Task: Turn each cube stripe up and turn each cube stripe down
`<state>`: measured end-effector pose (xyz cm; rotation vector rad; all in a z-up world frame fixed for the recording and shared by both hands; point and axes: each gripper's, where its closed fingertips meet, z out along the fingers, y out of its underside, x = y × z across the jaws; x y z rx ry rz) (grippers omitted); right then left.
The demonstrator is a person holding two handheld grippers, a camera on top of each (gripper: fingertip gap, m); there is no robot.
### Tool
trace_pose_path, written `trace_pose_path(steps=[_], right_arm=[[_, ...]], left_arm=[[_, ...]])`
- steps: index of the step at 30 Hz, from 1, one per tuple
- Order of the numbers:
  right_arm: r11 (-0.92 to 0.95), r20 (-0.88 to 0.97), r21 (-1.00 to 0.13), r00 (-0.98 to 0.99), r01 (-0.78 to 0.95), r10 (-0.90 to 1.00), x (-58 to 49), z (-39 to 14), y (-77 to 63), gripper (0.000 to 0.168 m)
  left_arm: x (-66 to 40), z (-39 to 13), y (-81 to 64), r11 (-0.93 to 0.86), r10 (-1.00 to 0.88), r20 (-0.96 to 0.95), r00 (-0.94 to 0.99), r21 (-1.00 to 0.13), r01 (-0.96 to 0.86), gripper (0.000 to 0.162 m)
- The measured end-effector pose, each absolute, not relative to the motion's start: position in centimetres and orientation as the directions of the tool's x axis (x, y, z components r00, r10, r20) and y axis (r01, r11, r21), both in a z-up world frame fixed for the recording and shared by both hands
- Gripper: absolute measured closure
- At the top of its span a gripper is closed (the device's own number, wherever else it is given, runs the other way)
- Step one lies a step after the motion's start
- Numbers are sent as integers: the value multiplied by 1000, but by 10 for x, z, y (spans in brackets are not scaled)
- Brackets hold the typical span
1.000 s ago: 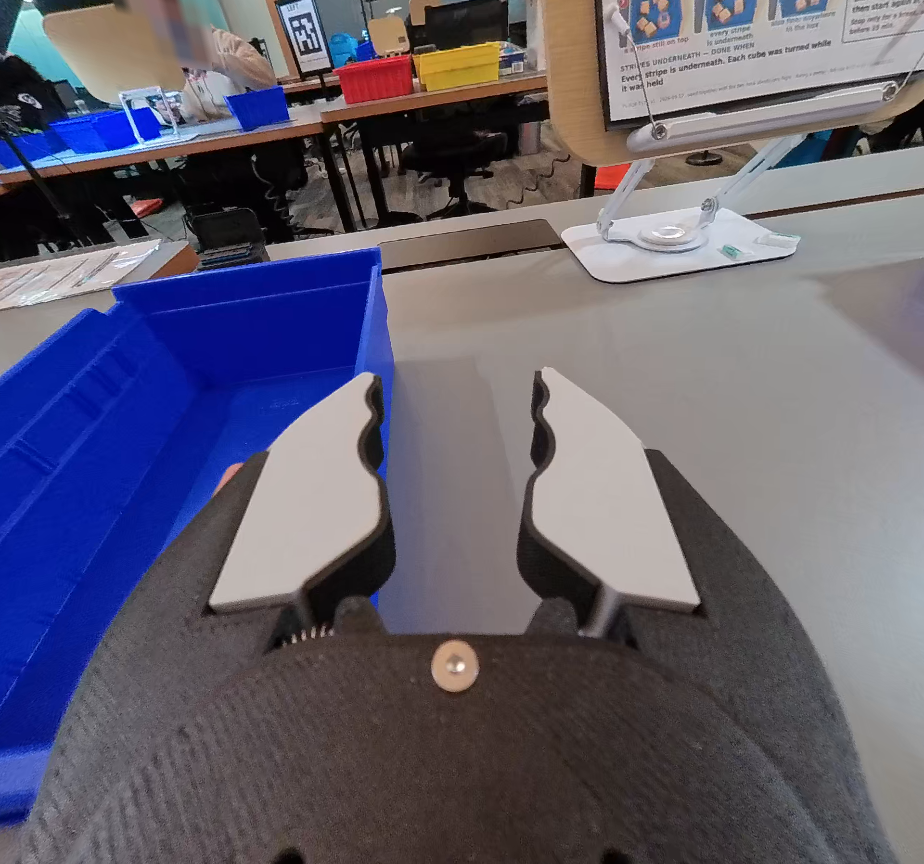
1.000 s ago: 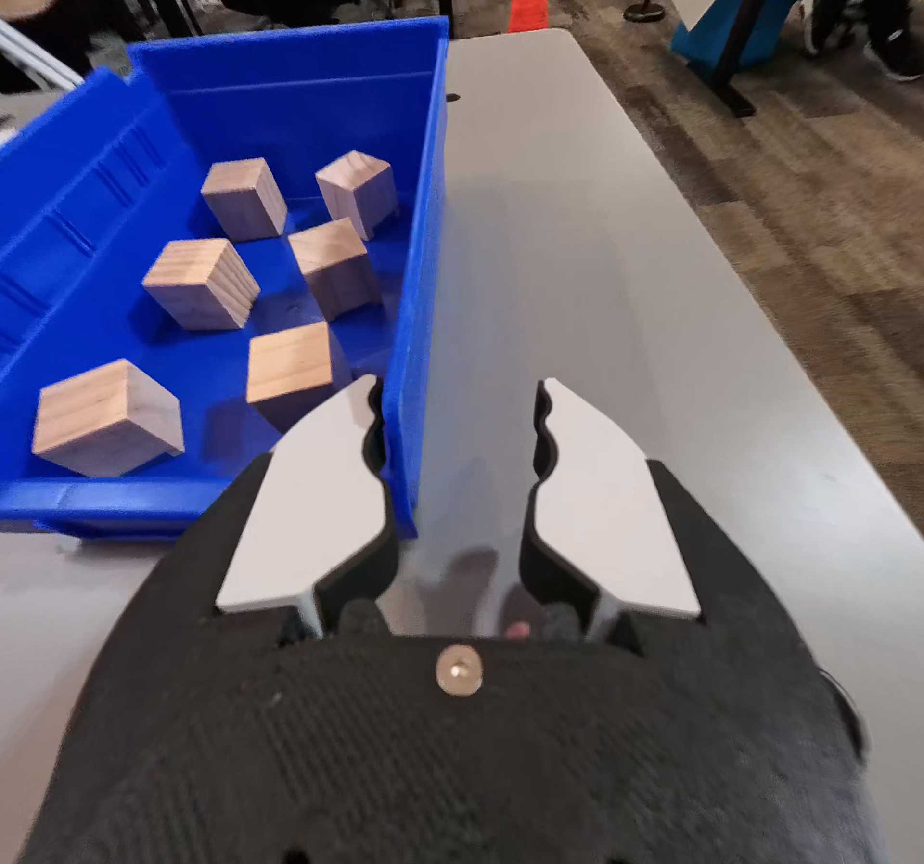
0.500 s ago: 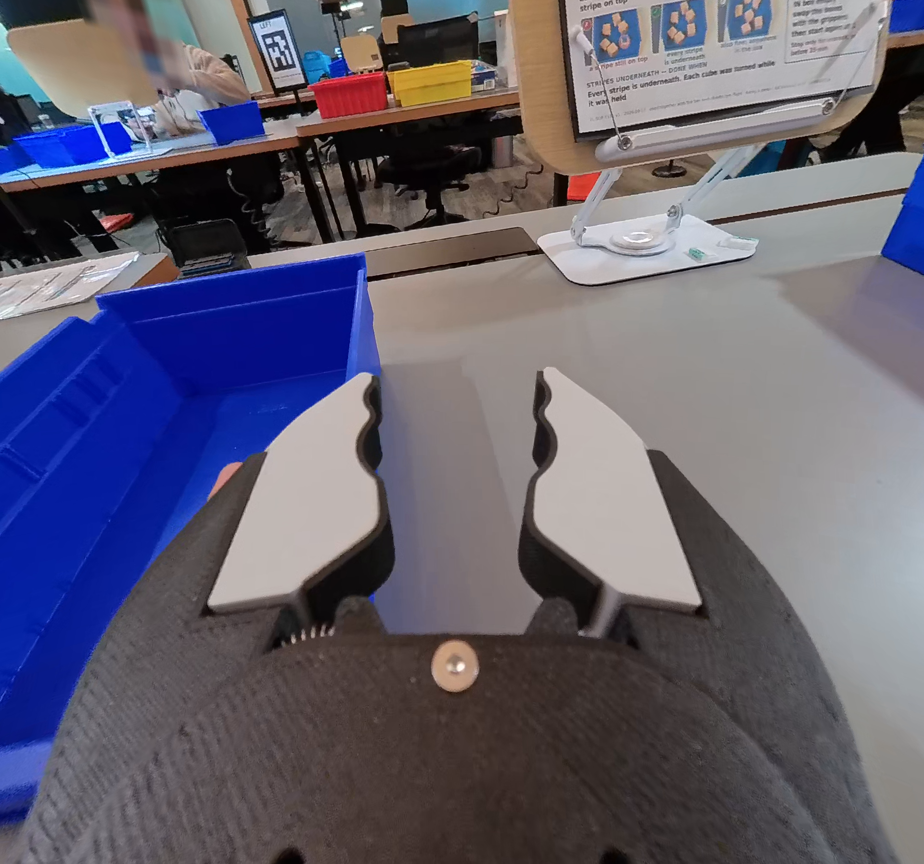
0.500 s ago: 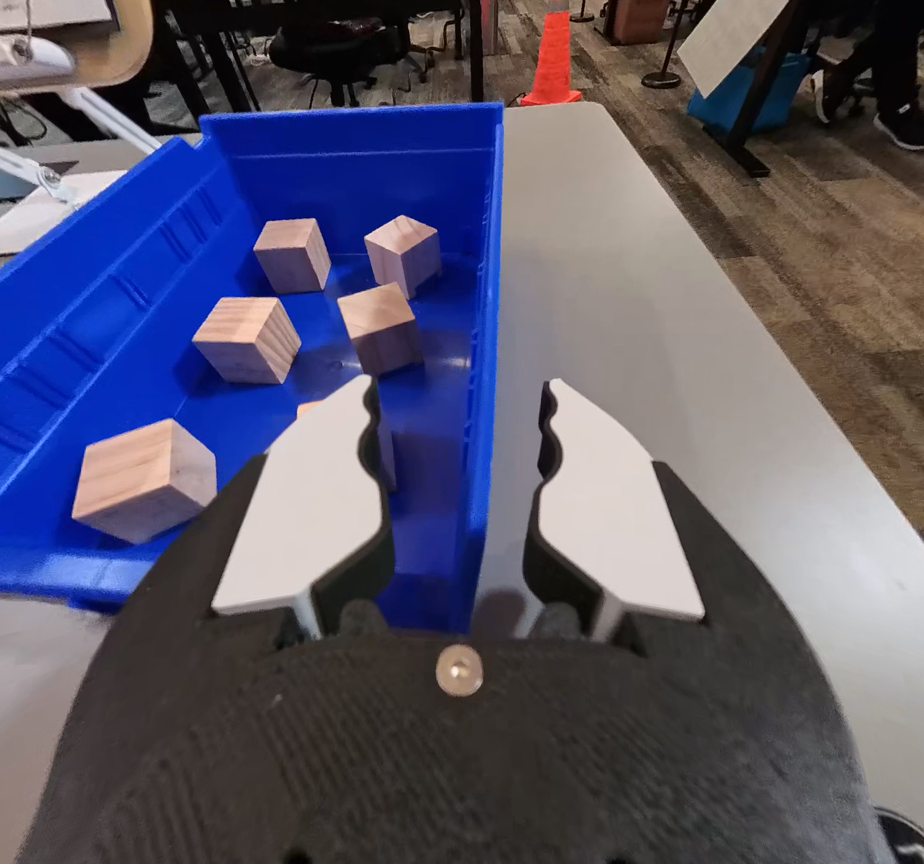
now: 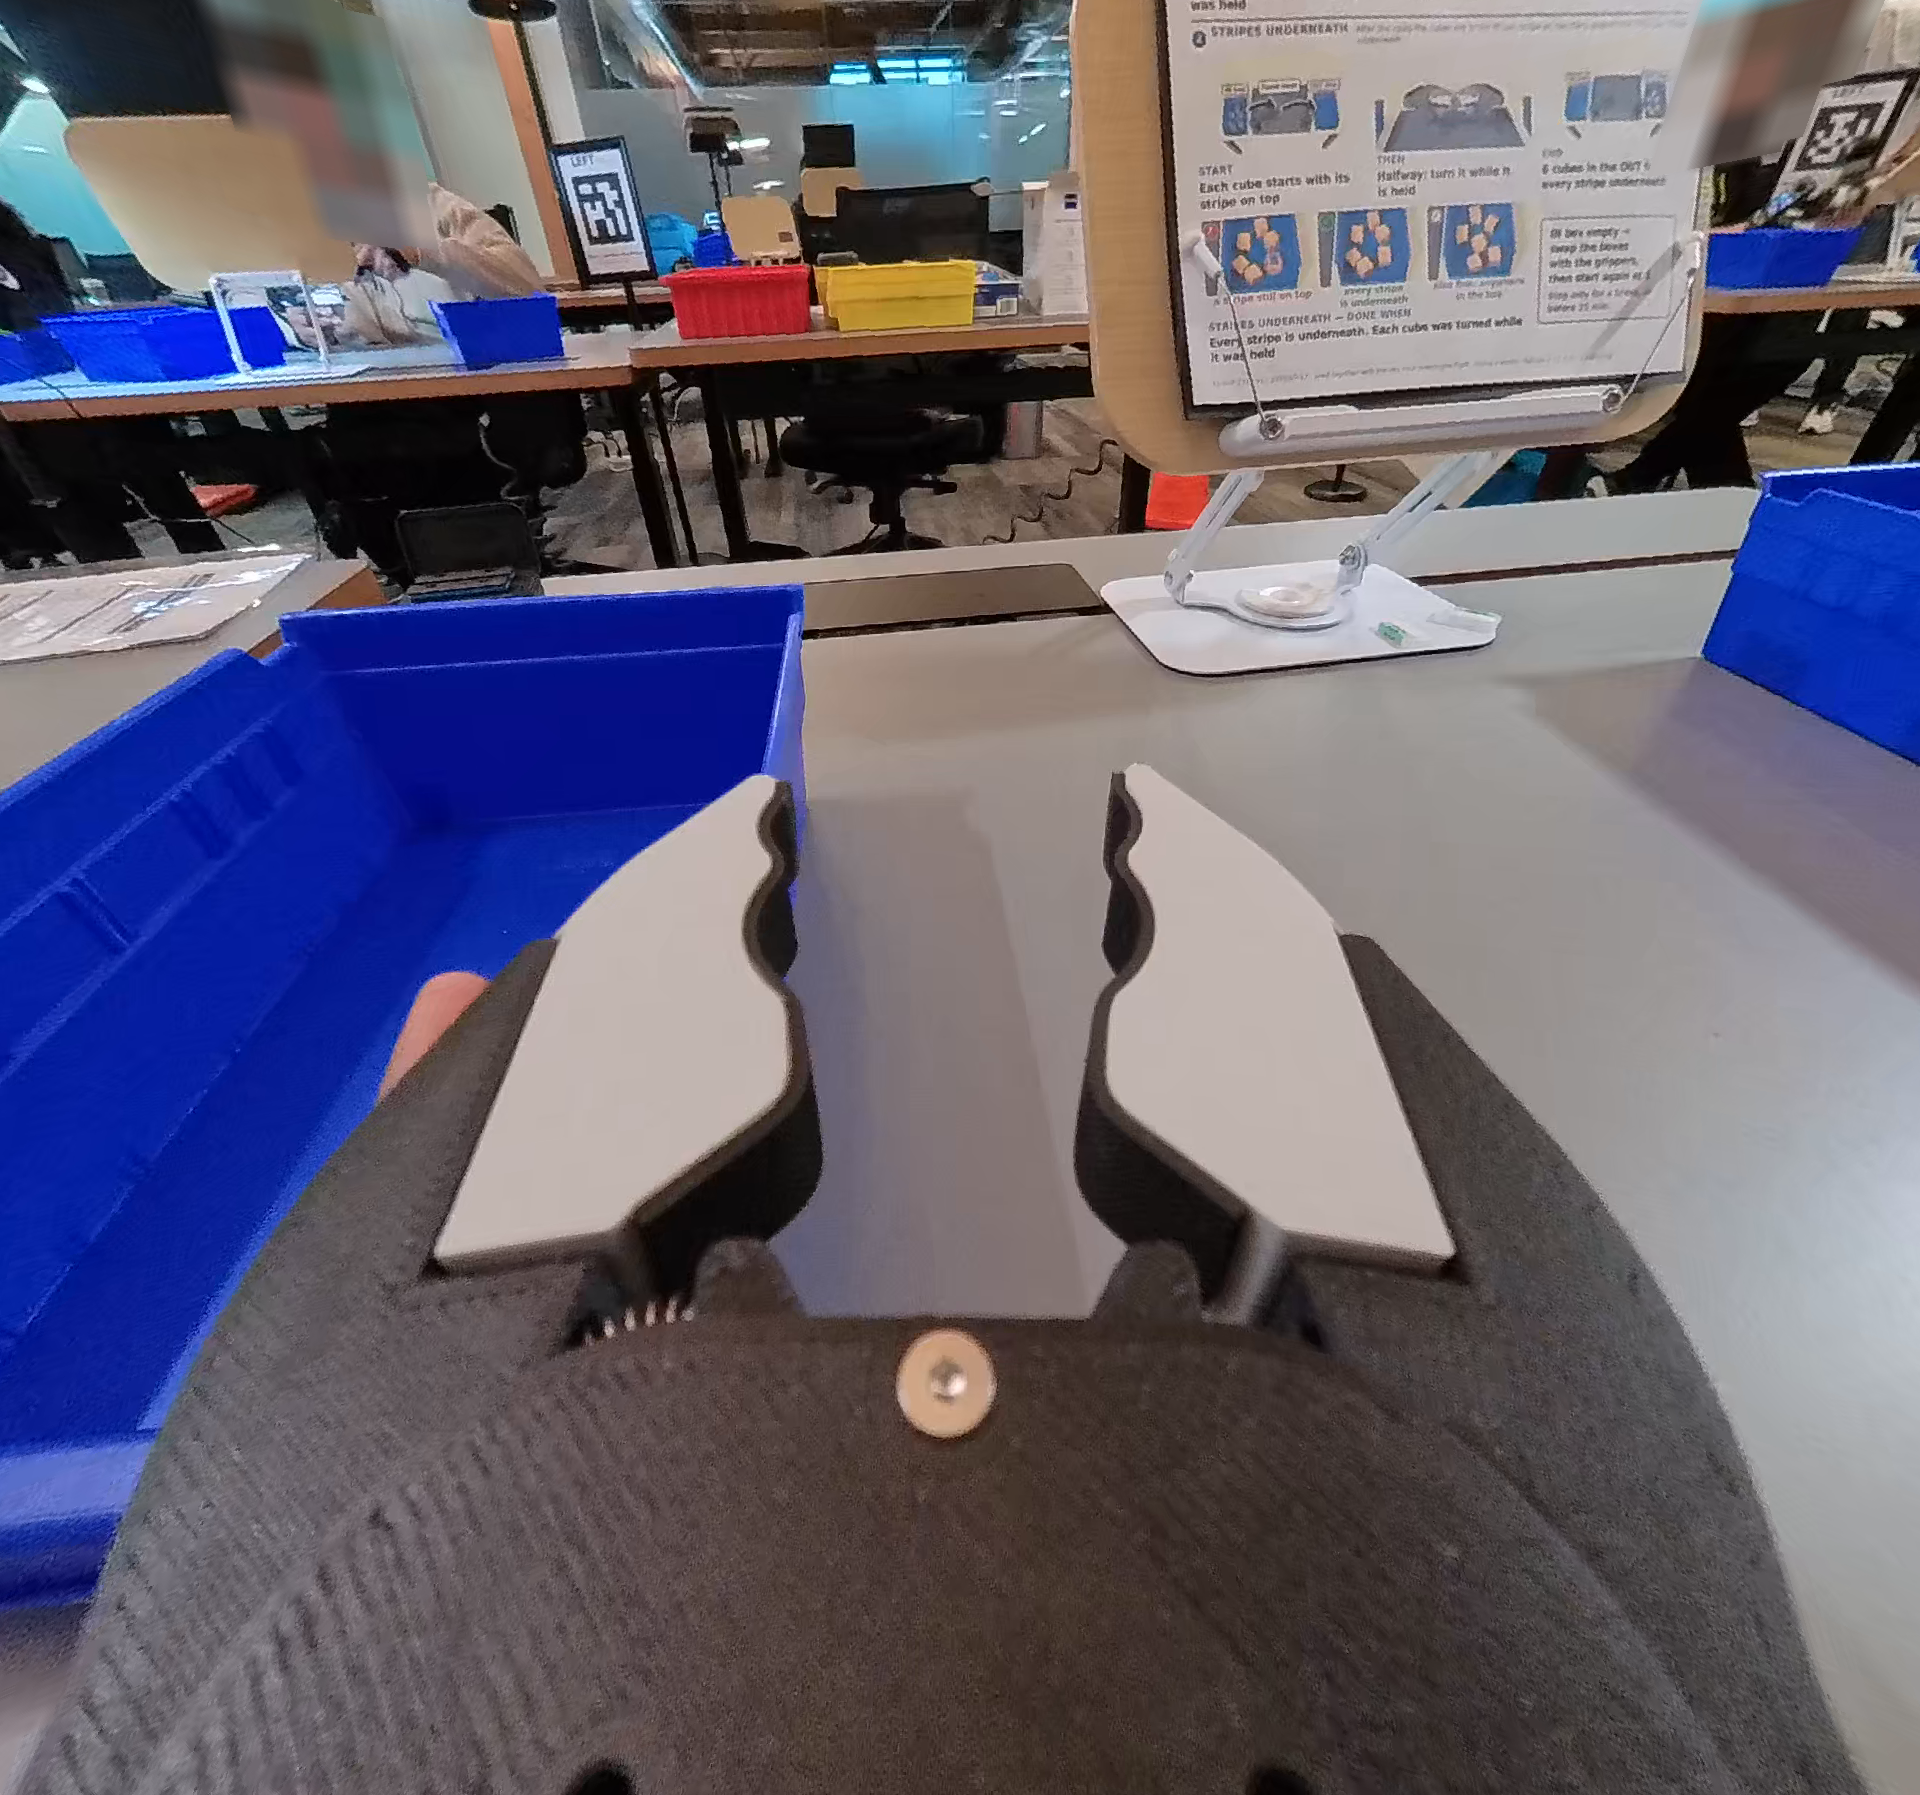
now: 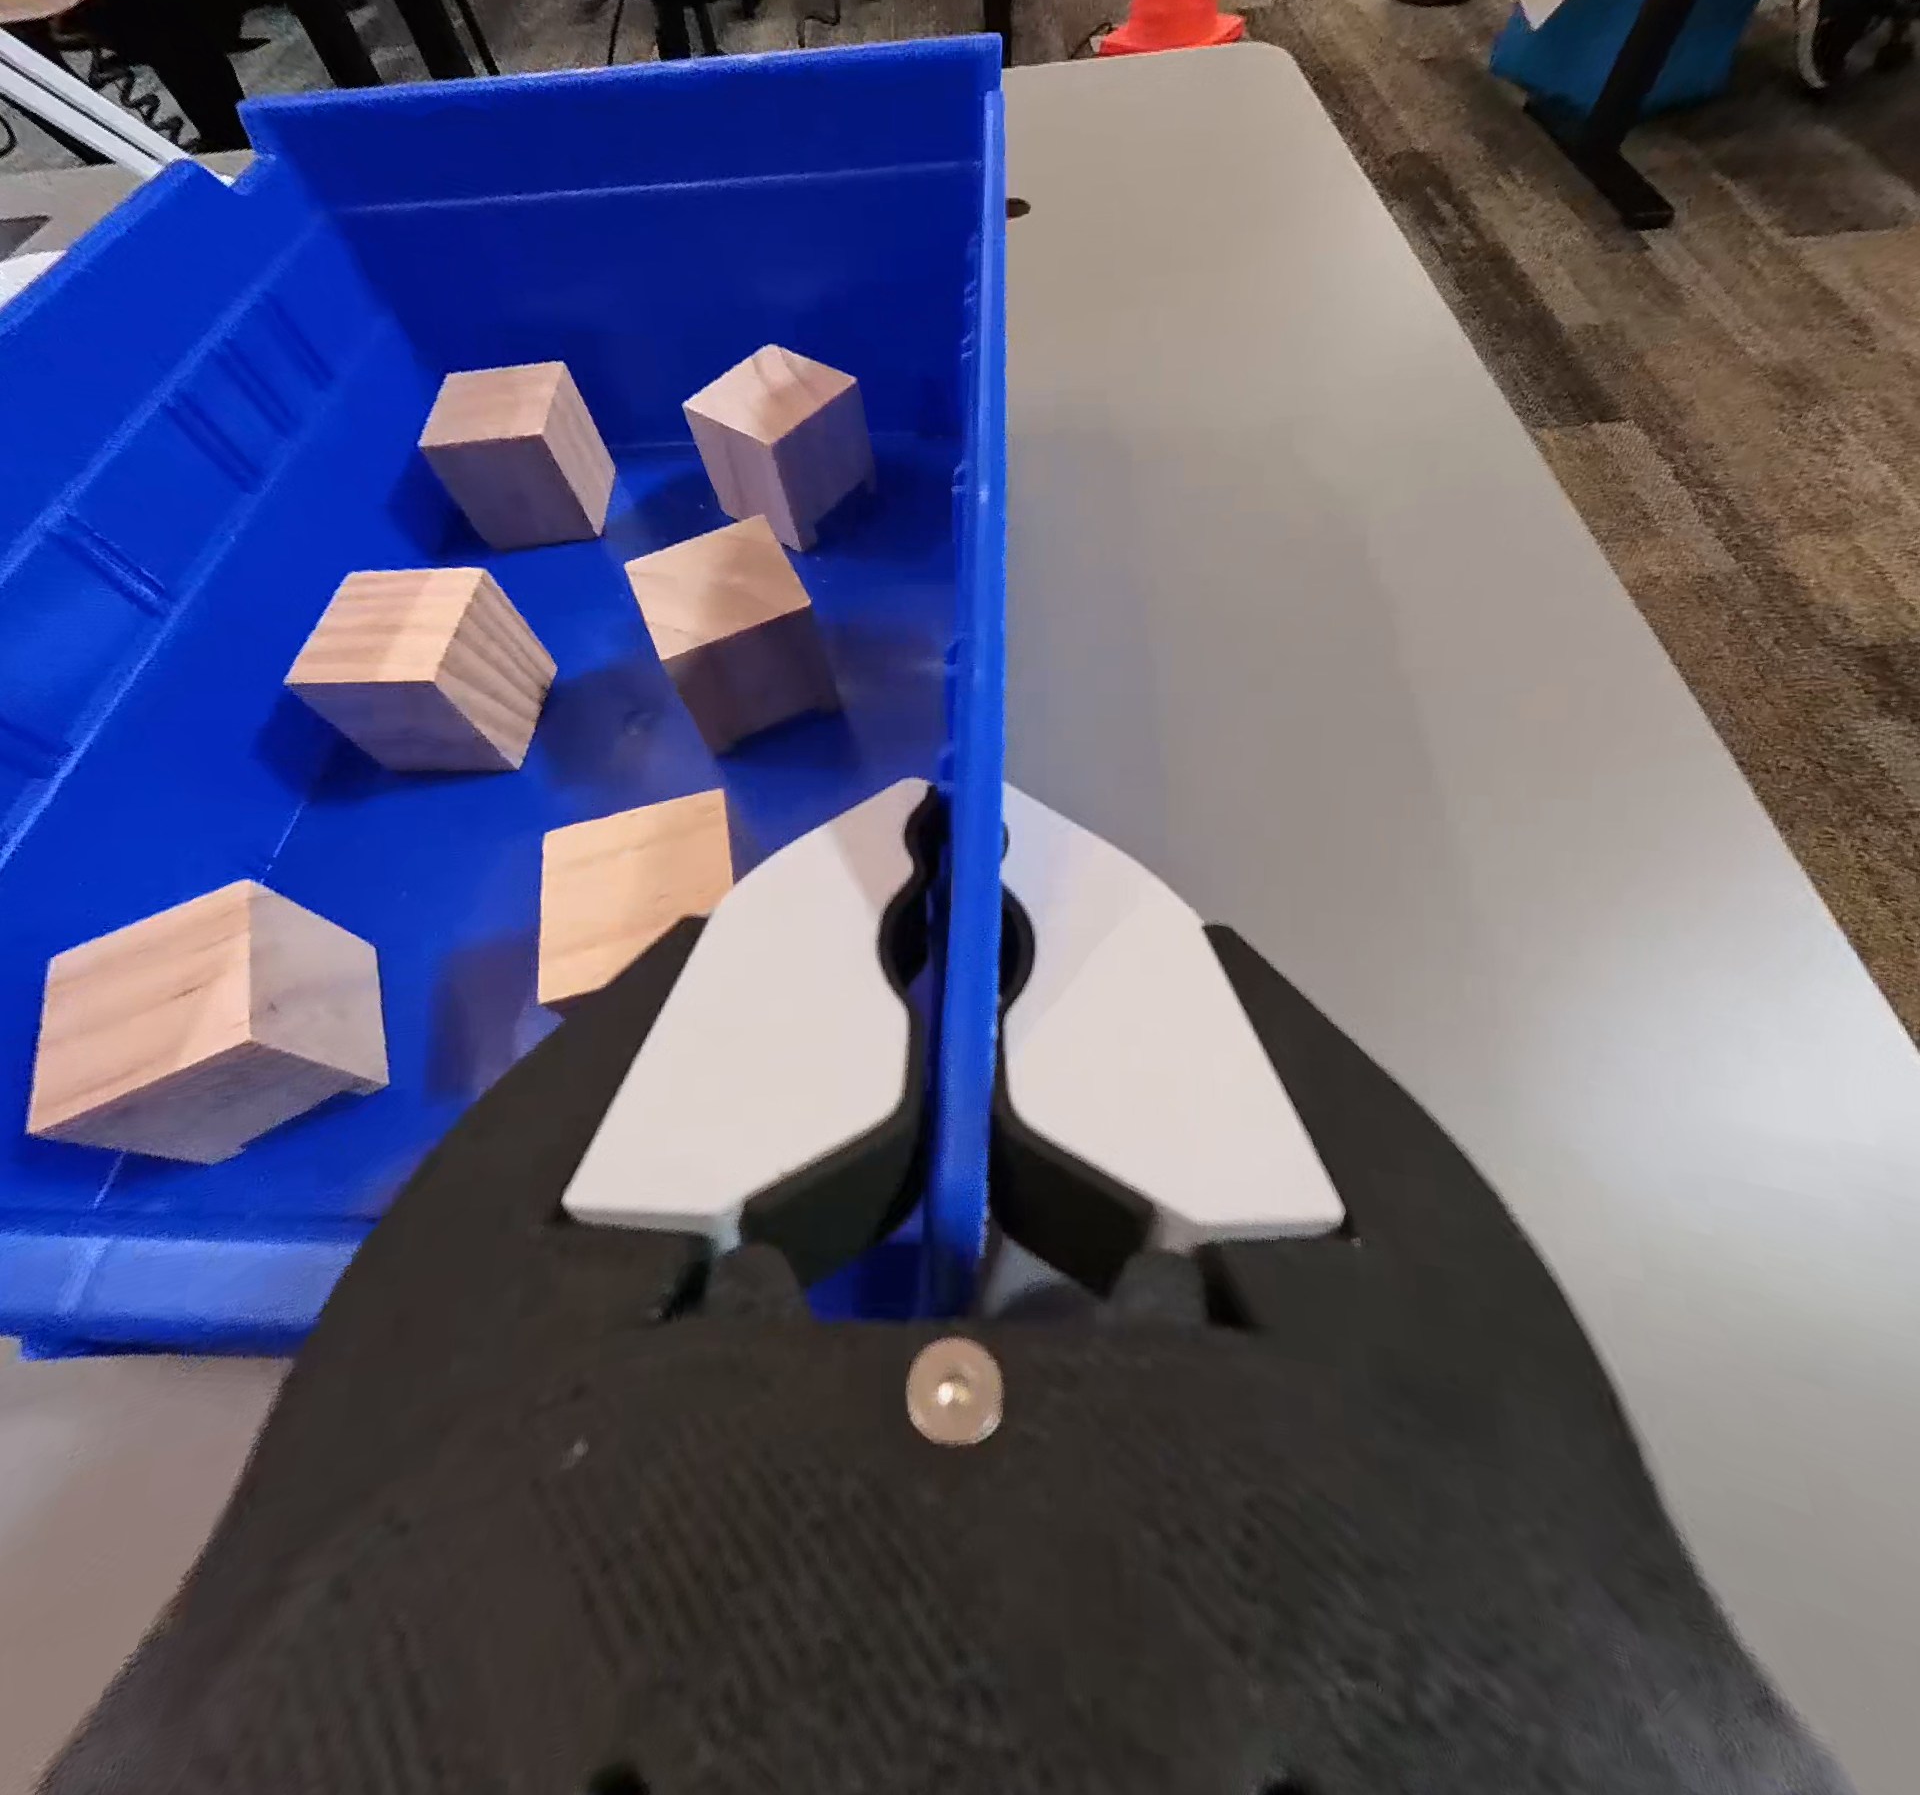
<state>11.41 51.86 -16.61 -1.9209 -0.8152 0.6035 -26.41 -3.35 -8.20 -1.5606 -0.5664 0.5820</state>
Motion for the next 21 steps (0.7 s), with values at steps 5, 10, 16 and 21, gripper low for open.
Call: trace_pose_path(steps=[5, 10, 16, 21], right_arm=[[-411, -168, -885, 675, 218, 718, 115, -165, 519, 162], [-433, -224, -889, 680, 151, 698, 119, -157, 522, 161], [-429, -210, -889, 690, 161, 693, 124, -157, 521, 161], [-453, -236, -879, 690, 149, 685, 124, -160, 521, 161]], left_arm=[[-266, -82, -38, -115, 705, -75, 705, -993, 9, 107], [-274, -93, -48, -219, 755, -137, 642, -975, 50, 112], [-266, -76, -63, -156, 782, -103, 615, -987, 33, 90], [-286, -112, -86, -249, 807, -110, 580, -954, 165, 82]])
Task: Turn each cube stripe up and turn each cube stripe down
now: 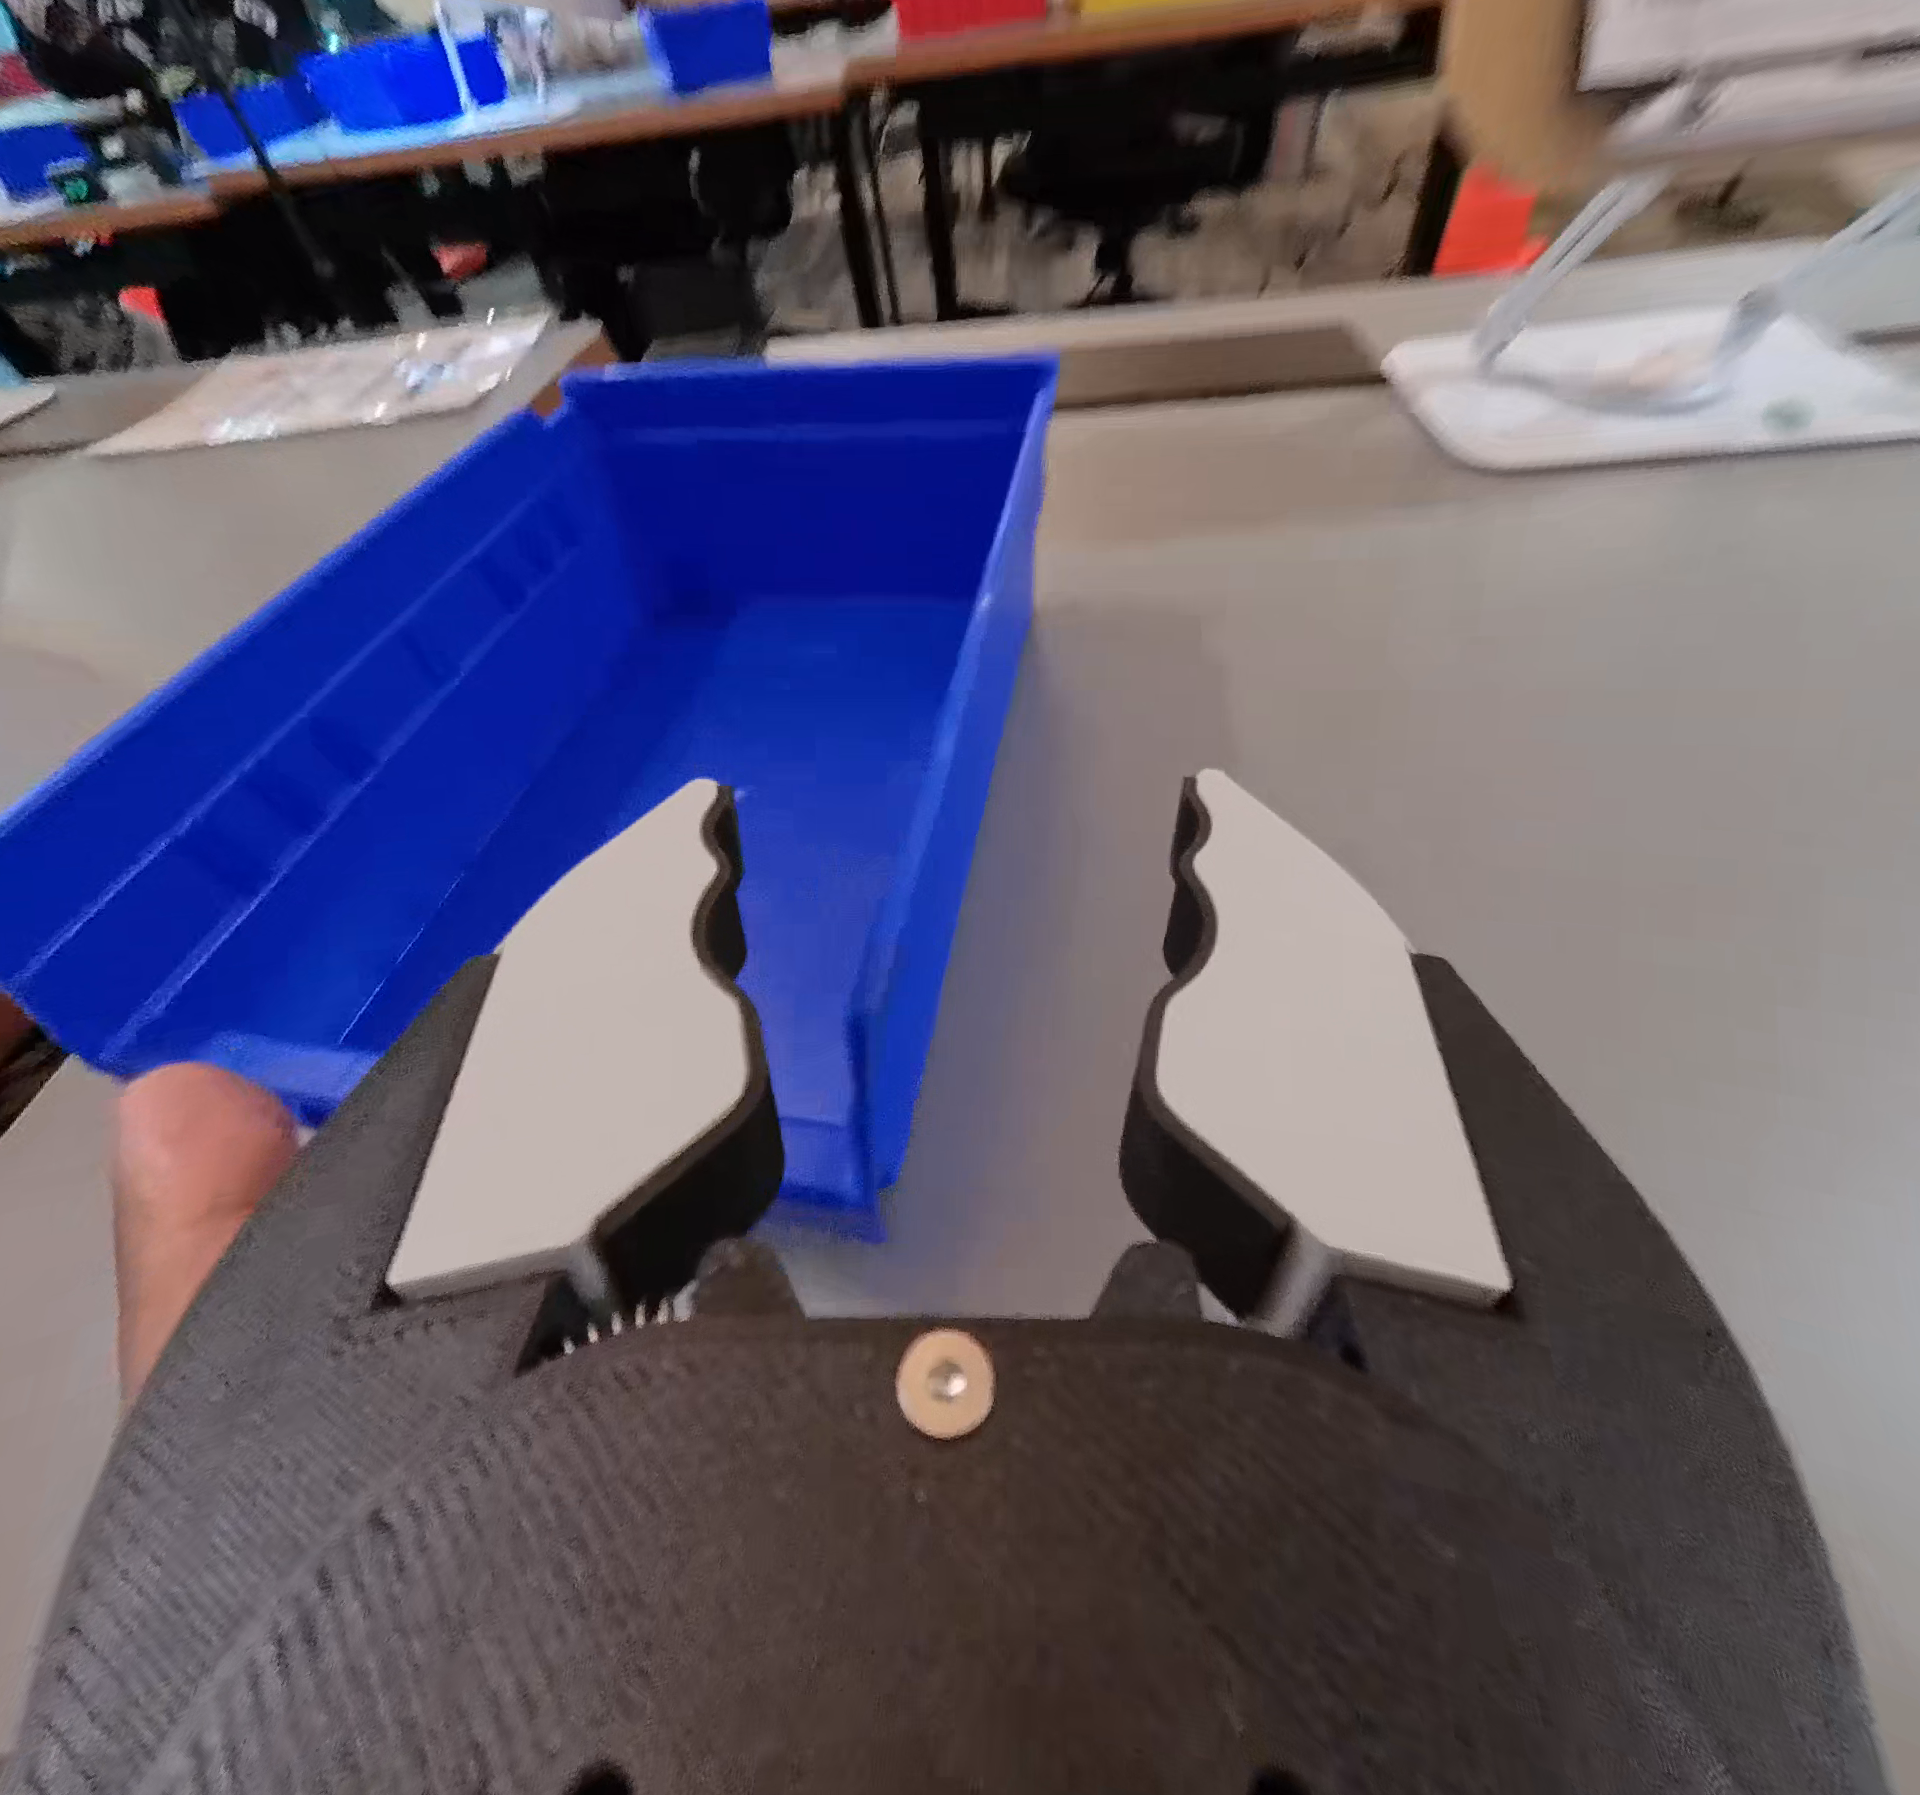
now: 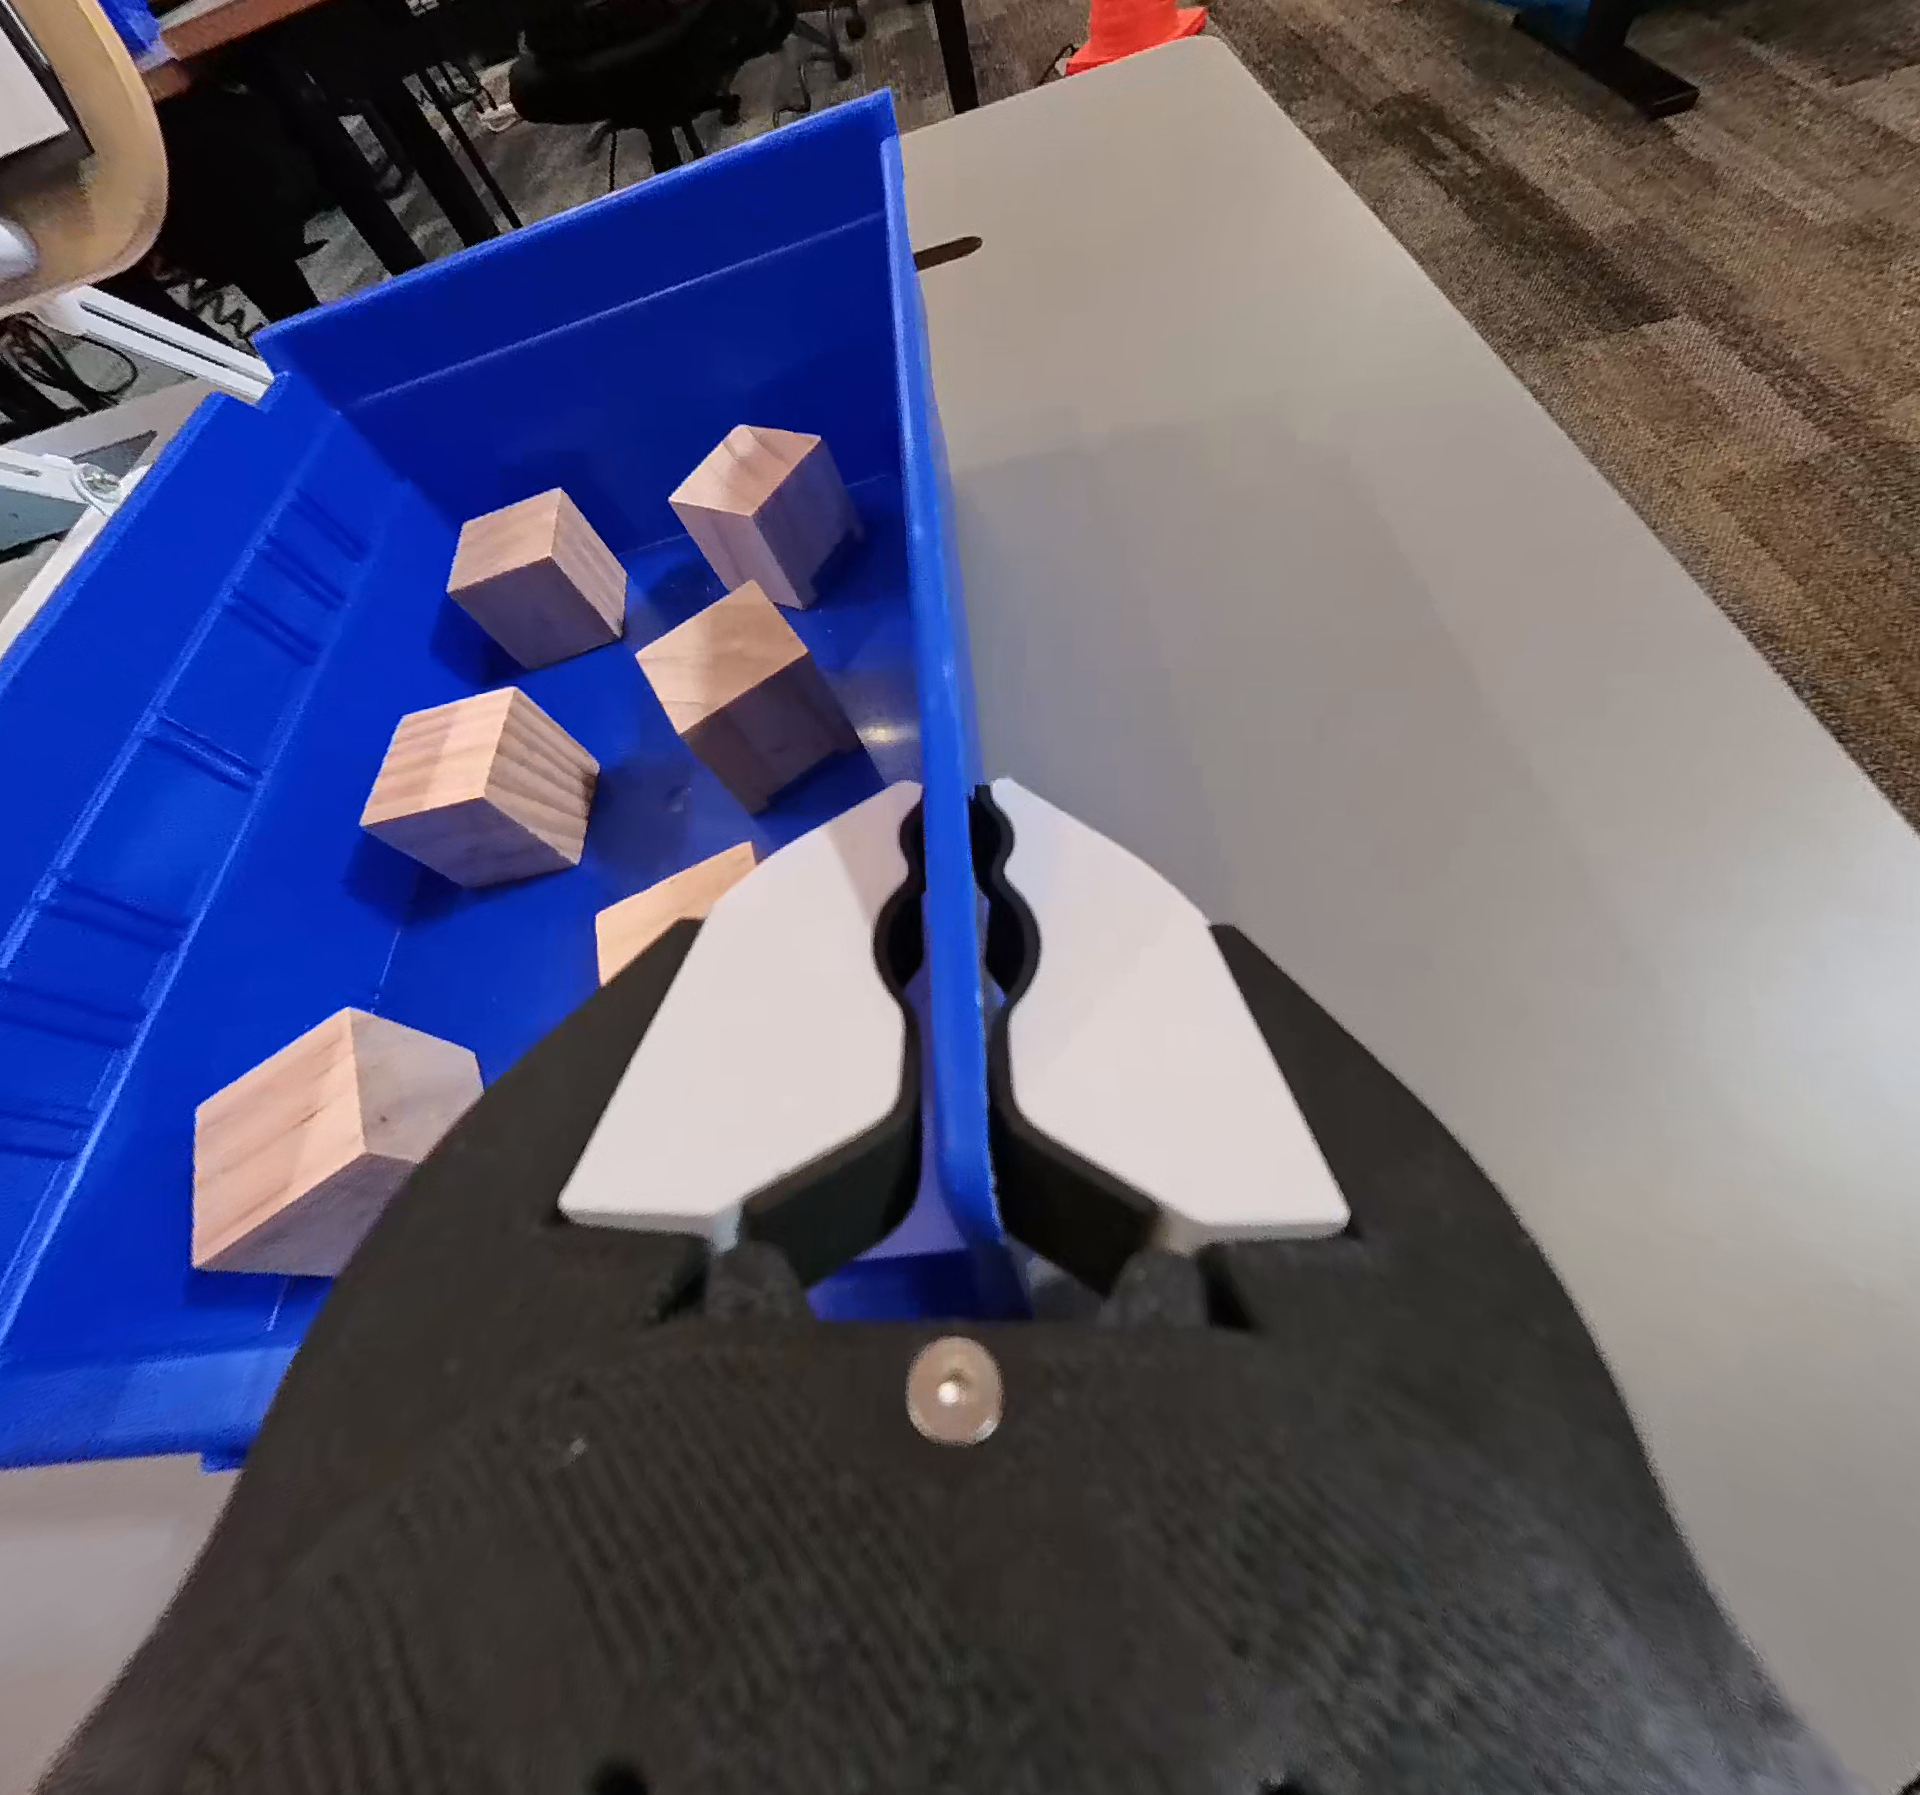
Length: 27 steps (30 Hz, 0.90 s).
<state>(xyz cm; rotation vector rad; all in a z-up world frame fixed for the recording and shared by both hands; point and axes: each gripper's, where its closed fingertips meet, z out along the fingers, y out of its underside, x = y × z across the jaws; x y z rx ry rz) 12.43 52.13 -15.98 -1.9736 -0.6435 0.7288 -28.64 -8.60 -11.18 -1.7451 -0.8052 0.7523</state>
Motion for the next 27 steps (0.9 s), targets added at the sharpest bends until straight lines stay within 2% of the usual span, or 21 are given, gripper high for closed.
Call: trace_pose_path(steps=[1, 3, 6, 9, 11, 13, 15, 17, 20, 25, 27], right_arm=[[-461, -241, -875, 690, 151, 683, 125, -161, 521, 161], [-476, -253, -867, 690, 149, 678, 125, -164, 521, 161], [-485, -268, -862, 681, 146, 682, 126, -165, 517, 161], [-467, -237, -867, 679, 174, 694, 127, -165, 512, 161], [-454, -216, -870, 681, 191, 700, 128, -166, 509, 161], [-447, -204, -873, 684, 197, 700, 128, -166, 504, 161], [-426, -168, -877, 689, 222, 705, 128, -165, 500, 162], [-438, -181, -874, 699, 208, 691, 128, -165, 496, 162], [-470, -223, -865, 705, 175, 673, 127, -164, 492, 162], [-545, -361, -835, 677, 71, 641, 117, -156, 476, 159], [-549, -369, -832, 655, 84, 660, 103, -154, 462, 159]], left_arm=[[-294, -123, -89, -276, 813, -123, 569, -942, 191, 82], [-309, -140, -93, -286, 836, -106, 539, -921, 263, 66], [-317, -150, -88, -292, 835, -79, 544, -903, 316, 77], [-323, -163, -87, -386, 825, -167, 539, -864, 324, 86], [-327, -166, -88, -435, 820, -234, 522, -847, 304, 98], [-326, -166, -84, -469, 797, -267, 542, -839, 276, 130], [-324, -168, -80, -477, 781, -243, 575, -827, 298, 138], [-317, -170, -69, -443, 743, -134, 655, -833, 332, 155], [-317, -163, -70, -462, 734, -172, 657, -836, 297, 155], [-313, -117, -65, -371, 753, -191, 630, -914, 166, 153], [-314, -106, -70, -348, 770, -192, 609, -926, 148, 155]])
